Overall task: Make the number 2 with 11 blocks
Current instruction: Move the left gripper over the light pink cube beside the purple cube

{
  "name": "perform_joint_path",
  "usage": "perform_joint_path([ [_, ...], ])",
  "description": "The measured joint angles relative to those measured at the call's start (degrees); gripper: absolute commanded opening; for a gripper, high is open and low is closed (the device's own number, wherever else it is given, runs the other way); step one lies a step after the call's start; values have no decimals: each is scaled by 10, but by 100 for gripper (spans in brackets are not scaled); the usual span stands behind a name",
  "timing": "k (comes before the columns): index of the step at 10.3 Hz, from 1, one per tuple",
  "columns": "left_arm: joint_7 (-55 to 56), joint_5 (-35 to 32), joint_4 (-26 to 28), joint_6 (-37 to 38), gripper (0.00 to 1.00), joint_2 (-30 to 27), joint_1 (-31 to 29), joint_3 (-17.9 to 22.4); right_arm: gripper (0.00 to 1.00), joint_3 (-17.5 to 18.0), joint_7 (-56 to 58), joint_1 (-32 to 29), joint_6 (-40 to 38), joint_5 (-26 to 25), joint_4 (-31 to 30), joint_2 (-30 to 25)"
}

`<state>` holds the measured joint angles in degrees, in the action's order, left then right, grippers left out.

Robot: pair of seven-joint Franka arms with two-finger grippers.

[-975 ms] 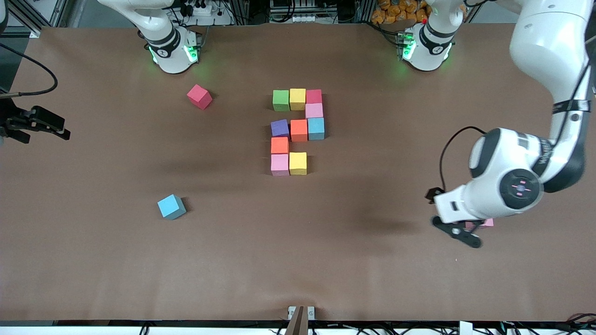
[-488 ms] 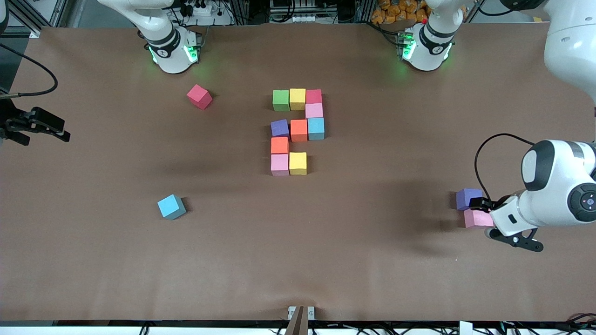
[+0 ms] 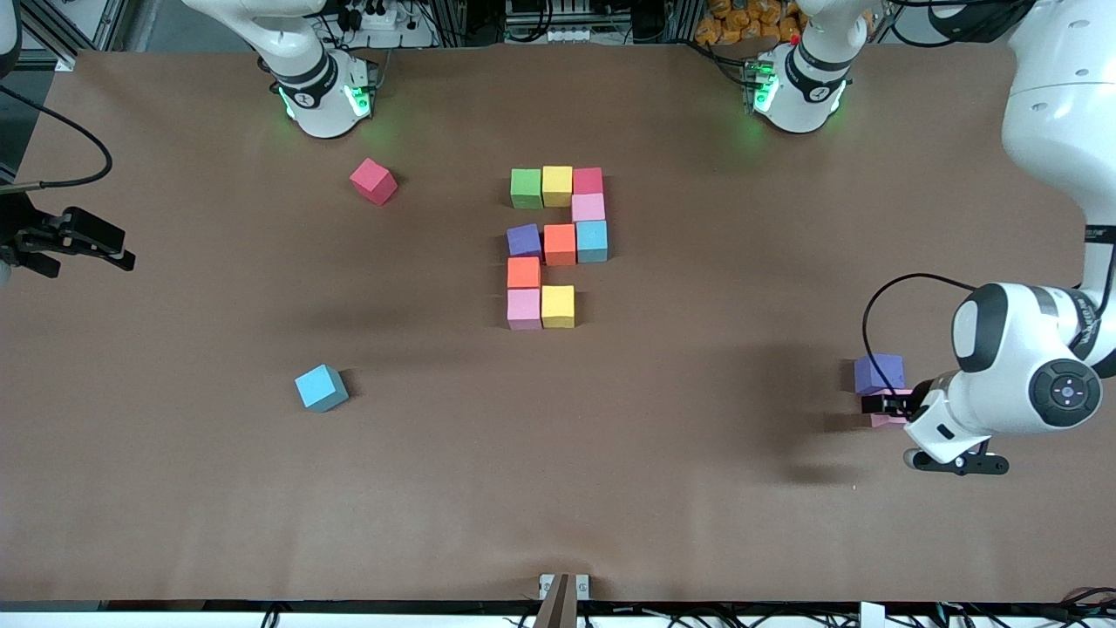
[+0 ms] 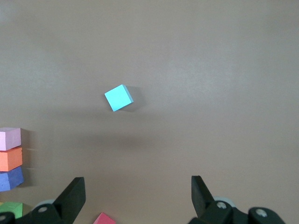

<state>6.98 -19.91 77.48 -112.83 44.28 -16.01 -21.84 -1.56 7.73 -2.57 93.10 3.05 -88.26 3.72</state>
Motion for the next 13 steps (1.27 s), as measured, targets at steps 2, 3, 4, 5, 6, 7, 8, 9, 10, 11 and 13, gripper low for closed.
perform_joint_path([
  [2, 0, -11, 0, -9, 100, 8, -1, 18, 100, 0, 0, 0, 0, 0, 0, 0],
  [3, 0, -25, 0, -17, 100, 9, -3, 23, 100, -1, 2, 0, 0, 0, 0, 0],
  [4, 0, -33, 0, -22, 100, 9, -5, 25, 100, -2, 6, 0, 0, 0, 0, 0],
  [5, 0, -34, 0, -24, 100, 9, -7, 27, 100, -2, 7, 0, 0, 0, 0, 0],
  [6, 0, -34, 0, -25, 100, 10, -10, 27, 100, -2, 8, 0, 0, 0, 0, 2],
  [7, 0, -34, 0, -27, 100, 11, -10, 27, 100, -2, 8, 0, 1, 0, 0, 4],
  [8, 0, -34, 1, -31, 100, 12, -10, 27, 100, -2, 9, 0, 2, 0, 0, 6],
  [9, 0, -34, 2, -35, 100, 14, -10, 27, 100, -2, 9, 0, 2, 0, 0, 8],
  [10, 0, -34, 4, -39, 100, 16, -10, 27, 100, -1, 10, 0, 5, 0, 0, 10],
  [11, 0, -34, 6, -43, 100, 19, -10, 27, 100, -1, 10, 0, 7, 0, 0, 11],
  [13, 0, -34, 8, -51, 100, 24, -10, 27, 100, -1, 10, 0, 8, 0, 0, 12],
])
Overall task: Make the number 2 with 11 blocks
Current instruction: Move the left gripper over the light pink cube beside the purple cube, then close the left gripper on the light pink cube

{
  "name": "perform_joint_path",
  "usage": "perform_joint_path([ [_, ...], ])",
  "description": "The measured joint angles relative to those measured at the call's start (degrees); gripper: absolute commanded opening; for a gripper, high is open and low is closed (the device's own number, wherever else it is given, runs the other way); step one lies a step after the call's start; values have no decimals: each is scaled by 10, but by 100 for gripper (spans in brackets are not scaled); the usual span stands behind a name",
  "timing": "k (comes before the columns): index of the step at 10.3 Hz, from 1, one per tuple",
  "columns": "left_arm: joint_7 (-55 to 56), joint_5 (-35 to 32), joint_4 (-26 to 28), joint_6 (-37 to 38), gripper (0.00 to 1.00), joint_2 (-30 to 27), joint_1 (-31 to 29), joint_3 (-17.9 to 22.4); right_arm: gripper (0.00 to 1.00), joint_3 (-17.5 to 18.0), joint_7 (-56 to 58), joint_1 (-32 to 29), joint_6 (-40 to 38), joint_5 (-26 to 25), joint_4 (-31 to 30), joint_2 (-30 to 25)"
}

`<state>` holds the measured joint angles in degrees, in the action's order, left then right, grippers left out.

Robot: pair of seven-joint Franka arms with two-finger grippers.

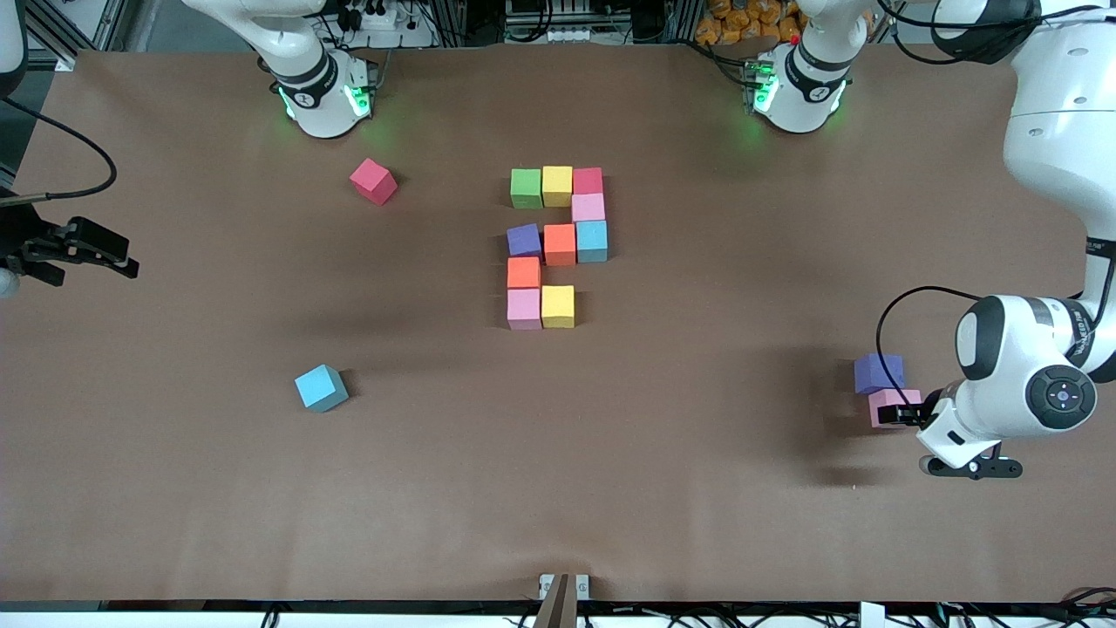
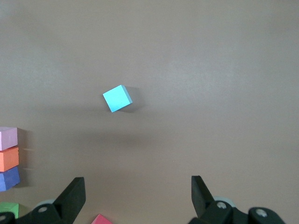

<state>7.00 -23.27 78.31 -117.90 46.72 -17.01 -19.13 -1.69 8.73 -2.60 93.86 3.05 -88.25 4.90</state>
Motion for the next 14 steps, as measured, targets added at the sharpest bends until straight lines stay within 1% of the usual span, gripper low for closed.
perform_joint_path([
  [4, 0, 0, 10, -12, 100, 1, 0, 0, 100, 1, 0, 0, 0, 0, 0, 2],
  [14, 0, -4, 32, -13, 100, 3, -3, 1, 100, 1, 1, 0, 6, 0, 0, 3],
])
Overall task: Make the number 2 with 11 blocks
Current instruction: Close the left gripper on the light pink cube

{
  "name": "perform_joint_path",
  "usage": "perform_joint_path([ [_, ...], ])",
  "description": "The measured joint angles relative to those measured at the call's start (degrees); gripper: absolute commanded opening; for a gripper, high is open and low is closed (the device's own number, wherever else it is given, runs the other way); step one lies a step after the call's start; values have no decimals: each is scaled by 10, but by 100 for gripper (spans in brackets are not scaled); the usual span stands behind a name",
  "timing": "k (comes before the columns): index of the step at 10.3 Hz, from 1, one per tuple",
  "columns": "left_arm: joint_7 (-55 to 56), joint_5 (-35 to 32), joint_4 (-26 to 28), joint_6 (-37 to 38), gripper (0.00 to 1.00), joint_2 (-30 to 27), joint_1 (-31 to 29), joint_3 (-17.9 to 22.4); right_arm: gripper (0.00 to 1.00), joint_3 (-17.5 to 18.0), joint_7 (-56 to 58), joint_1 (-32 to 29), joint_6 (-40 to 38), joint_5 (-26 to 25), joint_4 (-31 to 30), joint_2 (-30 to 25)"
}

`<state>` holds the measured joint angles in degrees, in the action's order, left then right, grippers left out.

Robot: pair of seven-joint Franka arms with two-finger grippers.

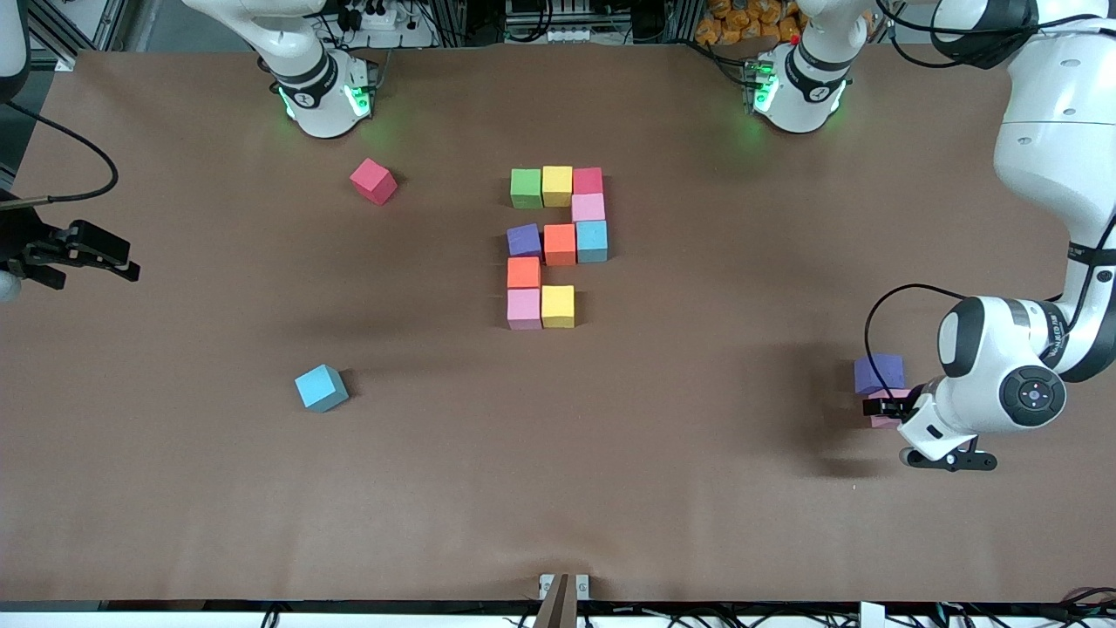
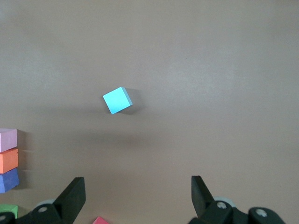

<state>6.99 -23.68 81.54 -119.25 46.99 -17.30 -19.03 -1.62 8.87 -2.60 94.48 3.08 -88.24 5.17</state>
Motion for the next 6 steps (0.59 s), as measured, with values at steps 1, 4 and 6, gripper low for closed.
perform_joint_path([
  [1, 0, 0, 2, 0, 100, 0, -3, 0, 100, 0, 0, 0, 0, 0, 0, 0],
  [4, 0, -1, 5, 0, 100, 1, -5, 0, 100, 0, 1, 0, 0, 0, 0, 0],
  [6, 0, -1, 7, 0, 100, 2, -5, 0, 100, 0, 1, 0, 0, 0, 0, 0],
])
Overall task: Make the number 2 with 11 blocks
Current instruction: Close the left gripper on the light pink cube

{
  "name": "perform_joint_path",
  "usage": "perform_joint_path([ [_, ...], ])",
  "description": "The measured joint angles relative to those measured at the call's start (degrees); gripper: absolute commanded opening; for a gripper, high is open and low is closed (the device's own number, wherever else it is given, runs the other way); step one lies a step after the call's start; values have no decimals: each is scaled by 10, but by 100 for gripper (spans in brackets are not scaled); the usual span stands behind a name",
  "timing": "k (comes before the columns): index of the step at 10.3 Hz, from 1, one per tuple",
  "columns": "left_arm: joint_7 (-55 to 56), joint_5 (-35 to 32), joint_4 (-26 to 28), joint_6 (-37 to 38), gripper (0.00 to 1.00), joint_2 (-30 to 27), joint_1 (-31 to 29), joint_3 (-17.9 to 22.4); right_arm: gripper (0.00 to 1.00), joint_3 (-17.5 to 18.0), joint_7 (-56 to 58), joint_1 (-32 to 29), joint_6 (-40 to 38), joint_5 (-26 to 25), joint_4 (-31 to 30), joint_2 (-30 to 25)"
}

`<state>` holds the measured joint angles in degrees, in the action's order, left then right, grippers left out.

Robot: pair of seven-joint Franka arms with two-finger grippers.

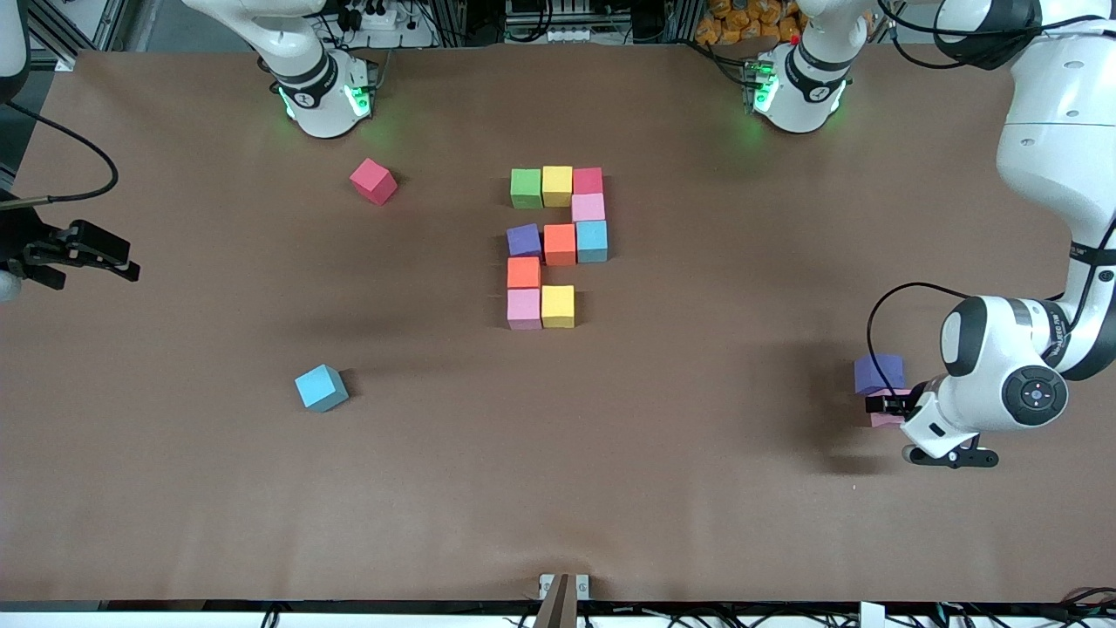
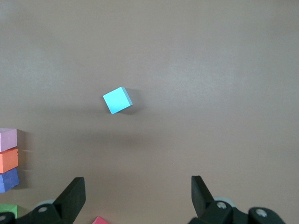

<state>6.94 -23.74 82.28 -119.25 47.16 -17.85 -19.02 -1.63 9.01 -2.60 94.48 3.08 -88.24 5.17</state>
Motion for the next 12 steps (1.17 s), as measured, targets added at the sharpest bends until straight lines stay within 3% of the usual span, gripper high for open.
perform_joint_path([
  [3, -3, 0, 2, -1, 99, 2, 0, 0, 100, 0, 1, 0, 0, 0, 0, 0],
  [6, -8, 0, 2, -1, 80, 2, 0, 0, 100, 0, 1, 0, 0, 0, 0, 0],
  [12, -15, -1, 1, -4, 61, 2, -9, 0, 100, 0, 2, 0, 0, 0, 0, 0],
])
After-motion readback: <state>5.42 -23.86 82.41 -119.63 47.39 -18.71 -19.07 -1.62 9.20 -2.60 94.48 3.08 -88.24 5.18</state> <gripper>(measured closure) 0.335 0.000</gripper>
